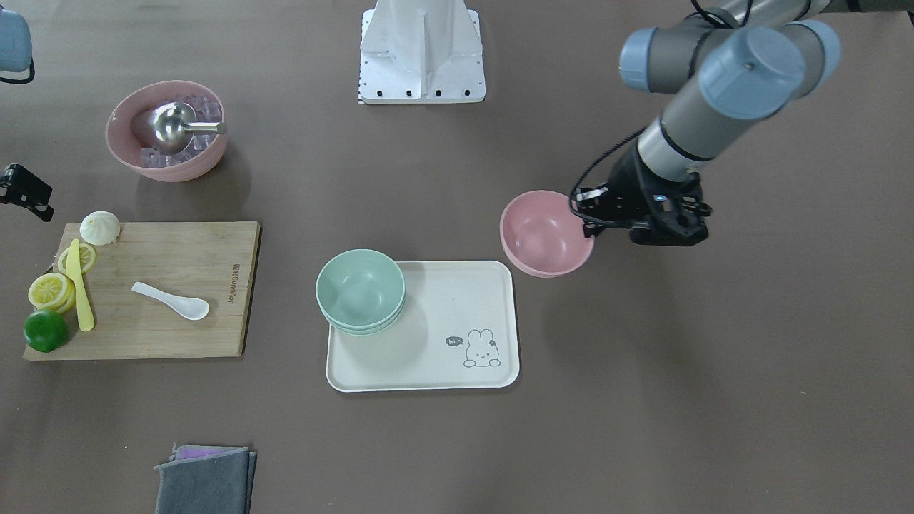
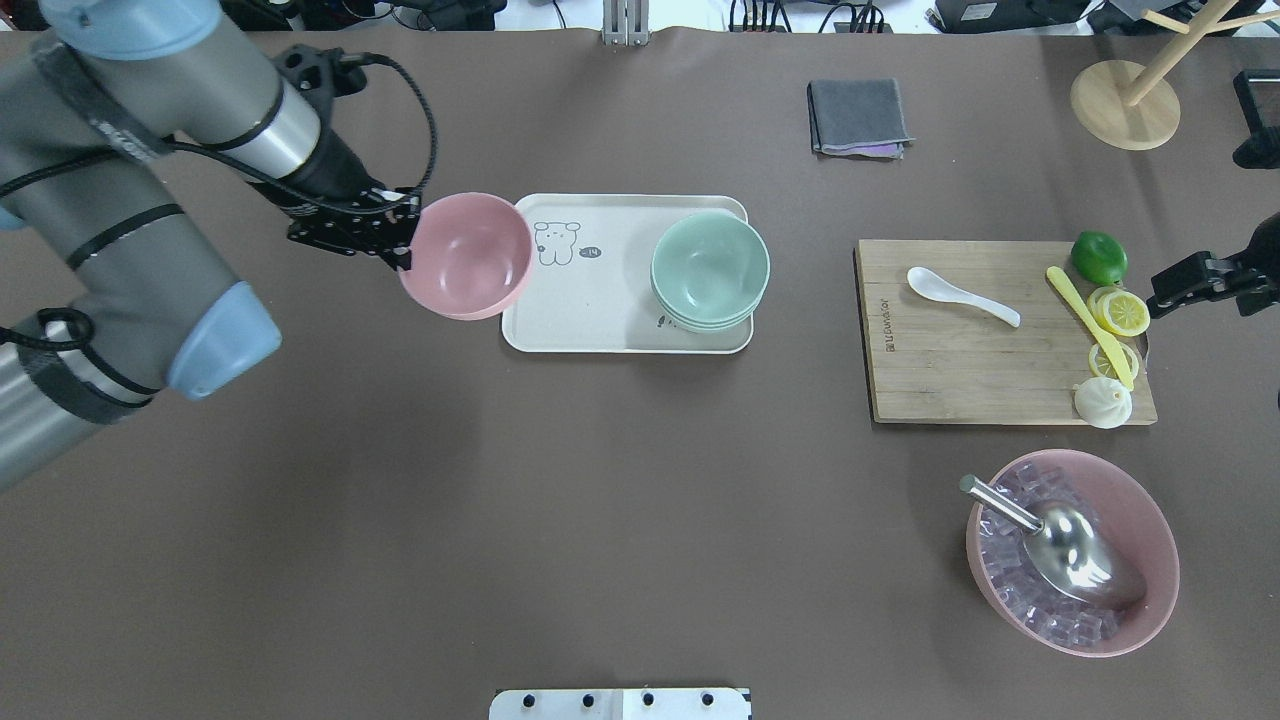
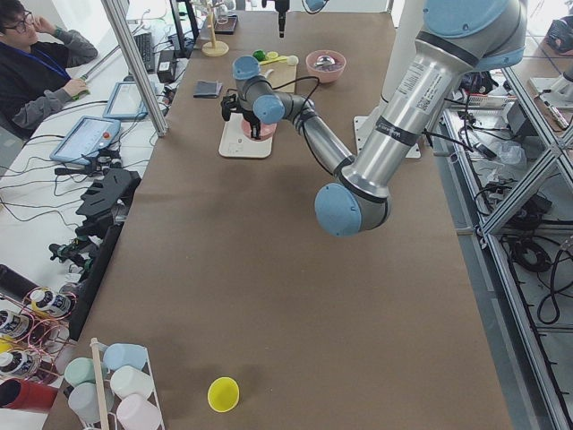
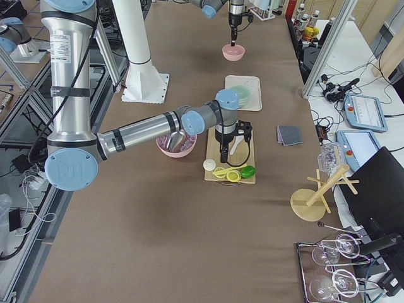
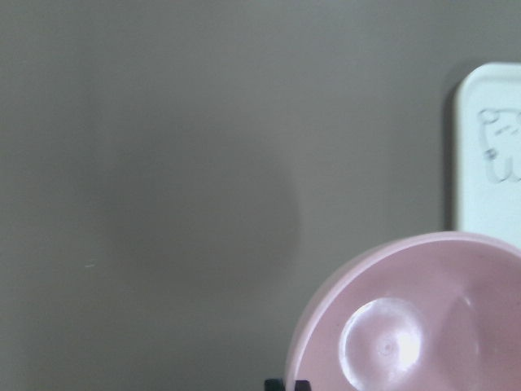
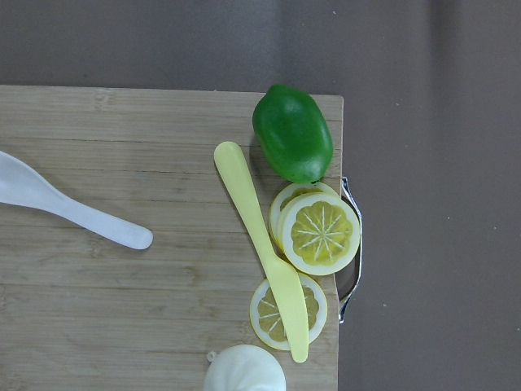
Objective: Stack pink bowl on green and place spoon
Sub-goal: 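Carry the pink bowl with the left gripper over the green bowl, then lower the pink bowl into the green bowl with the left gripper, then open the left gripper and withdraw it from the stacked bowls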
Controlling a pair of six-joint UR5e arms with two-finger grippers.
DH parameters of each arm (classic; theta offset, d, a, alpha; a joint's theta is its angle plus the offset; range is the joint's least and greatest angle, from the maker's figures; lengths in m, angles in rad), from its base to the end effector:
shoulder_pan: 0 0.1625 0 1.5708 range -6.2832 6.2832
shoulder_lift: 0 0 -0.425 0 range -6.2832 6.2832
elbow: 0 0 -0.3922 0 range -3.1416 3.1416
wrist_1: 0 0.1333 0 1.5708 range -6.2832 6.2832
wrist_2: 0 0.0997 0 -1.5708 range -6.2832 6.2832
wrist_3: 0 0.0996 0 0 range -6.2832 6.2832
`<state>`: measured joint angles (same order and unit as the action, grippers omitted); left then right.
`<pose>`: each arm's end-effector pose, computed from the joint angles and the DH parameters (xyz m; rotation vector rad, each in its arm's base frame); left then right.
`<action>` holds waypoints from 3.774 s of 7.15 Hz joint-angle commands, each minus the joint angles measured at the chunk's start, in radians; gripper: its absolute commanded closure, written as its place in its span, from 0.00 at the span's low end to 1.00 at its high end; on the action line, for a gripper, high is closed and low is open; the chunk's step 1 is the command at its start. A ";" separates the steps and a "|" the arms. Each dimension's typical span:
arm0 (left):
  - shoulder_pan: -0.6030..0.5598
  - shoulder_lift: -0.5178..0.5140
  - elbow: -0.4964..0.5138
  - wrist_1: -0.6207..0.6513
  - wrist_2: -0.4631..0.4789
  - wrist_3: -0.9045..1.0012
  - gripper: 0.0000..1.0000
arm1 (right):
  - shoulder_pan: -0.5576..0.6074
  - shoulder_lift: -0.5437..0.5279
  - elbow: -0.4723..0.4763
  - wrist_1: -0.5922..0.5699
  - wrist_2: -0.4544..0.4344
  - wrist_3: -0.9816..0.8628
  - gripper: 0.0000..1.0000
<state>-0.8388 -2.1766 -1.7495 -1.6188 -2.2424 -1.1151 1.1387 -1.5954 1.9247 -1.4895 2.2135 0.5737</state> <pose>0.3776 -0.5270 0.2135 -0.0214 1.0159 -0.0702 -0.1358 -0.4703 0.4938 0.0418 -0.7455 0.0030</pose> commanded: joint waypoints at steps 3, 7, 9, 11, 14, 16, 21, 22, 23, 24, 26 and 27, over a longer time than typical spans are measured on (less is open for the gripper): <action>0.124 -0.364 0.305 0.002 0.141 -0.225 1.00 | -0.002 0.005 -0.001 0.000 0.000 0.000 0.00; 0.182 -0.387 0.424 -0.105 0.245 -0.233 1.00 | -0.002 0.008 -0.001 0.000 -0.002 0.000 0.00; 0.197 -0.396 0.426 -0.107 0.250 -0.261 1.00 | -0.002 0.008 0.000 0.000 -0.002 0.000 0.00; 0.199 -0.400 0.430 -0.107 0.251 -0.261 1.00 | -0.002 0.009 0.000 0.000 -0.003 0.000 0.00; 0.199 -0.413 0.496 -0.173 0.282 -0.261 1.00 | -0.001 0.011 -0.001 0.000 -0.003 0.000 0.00; 0.207 -0.413 0.507 -0.185 0.282 -0.259 1.00 | -0.002 0.009 -0.001 0.000 -0.003 0.000 0.00; 0.219 -0.411 0.509 -0.185 0.282 -0.258 1.00 | -0.002 0.009 -0.004 0.000 -0.003 0.000 0.00; 0.219 -0.411 0.509 -0.185 0.282 -0.258 1.00 | -0.002 0.009 -0.006 0.000 -0.003 0.000 0.00; 0.219 -0.411 0.509 -0.185 0.282 -0.258 1.00 | -0.002 0.009 -0.006 0.000 -0.003 0.000 0.00; 0.218 -0.411 0.509 -0.185 0.283 -0.258 1.00 | -0.002 0.009 -0.006 0.000 -0.003 0.000 0.00; 0.219 -0.411 0.512 -0.187 0.302 -0.258 1.00 | -0.002 0.011 -0.006 0.000 -0.003 0.000 0.00; 0.218 -0.410 0.513 -0.199 0.302 -0.258 1.00 | -0.002 0.011 -0.006 0.000 -0.003 0.000 0.00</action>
<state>-0.6202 -2.5874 -1.2385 -1.8082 -1.9426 -1.3733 1.1367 -1.5848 1.9190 -1.4895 2.2105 0.5737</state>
